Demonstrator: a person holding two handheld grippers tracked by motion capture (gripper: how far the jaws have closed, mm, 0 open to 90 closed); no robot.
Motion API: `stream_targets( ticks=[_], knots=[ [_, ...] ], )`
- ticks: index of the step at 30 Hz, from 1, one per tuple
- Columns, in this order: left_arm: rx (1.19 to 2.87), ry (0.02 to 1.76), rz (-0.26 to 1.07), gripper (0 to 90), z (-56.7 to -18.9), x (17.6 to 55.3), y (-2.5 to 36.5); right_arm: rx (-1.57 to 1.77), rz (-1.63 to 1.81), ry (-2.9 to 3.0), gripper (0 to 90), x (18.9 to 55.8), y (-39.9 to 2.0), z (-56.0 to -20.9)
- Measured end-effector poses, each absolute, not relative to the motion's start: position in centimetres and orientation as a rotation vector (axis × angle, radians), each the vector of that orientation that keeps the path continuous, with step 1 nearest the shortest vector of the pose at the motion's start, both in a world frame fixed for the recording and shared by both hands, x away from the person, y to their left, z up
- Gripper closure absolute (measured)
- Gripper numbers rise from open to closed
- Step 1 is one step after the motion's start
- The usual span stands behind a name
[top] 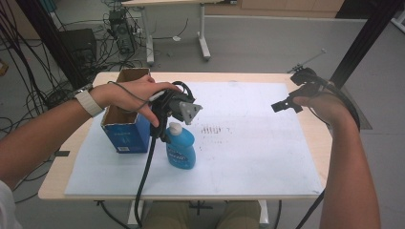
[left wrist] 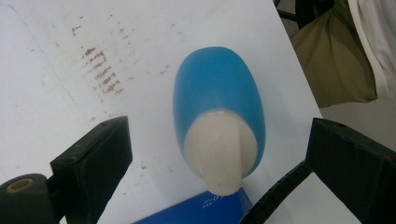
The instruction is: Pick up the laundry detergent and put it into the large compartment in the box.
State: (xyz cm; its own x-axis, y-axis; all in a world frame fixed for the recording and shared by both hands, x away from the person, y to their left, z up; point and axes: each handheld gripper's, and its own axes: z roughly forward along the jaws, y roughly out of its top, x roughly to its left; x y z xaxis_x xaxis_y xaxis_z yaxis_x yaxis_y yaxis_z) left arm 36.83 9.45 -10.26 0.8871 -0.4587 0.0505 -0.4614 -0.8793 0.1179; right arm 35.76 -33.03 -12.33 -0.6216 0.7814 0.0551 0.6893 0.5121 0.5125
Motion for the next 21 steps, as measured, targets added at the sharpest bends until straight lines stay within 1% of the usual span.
stream_targets(
  ticks=[11, 21],
  knots=[
    [2.93, -0.703, 0.02, 7.6, -11.3, 37.0, 9.3, 1.267, 0.751, 2.571, 10.3, 35.9, -33.1, -12.8],
    [2.946, -0.698, 0.036, 7.7, -12.5, 36.8, 8.9, 1.275, 0.75, 2.57, 10.3, 35.8, -33.3, -13.0]
  ],
)
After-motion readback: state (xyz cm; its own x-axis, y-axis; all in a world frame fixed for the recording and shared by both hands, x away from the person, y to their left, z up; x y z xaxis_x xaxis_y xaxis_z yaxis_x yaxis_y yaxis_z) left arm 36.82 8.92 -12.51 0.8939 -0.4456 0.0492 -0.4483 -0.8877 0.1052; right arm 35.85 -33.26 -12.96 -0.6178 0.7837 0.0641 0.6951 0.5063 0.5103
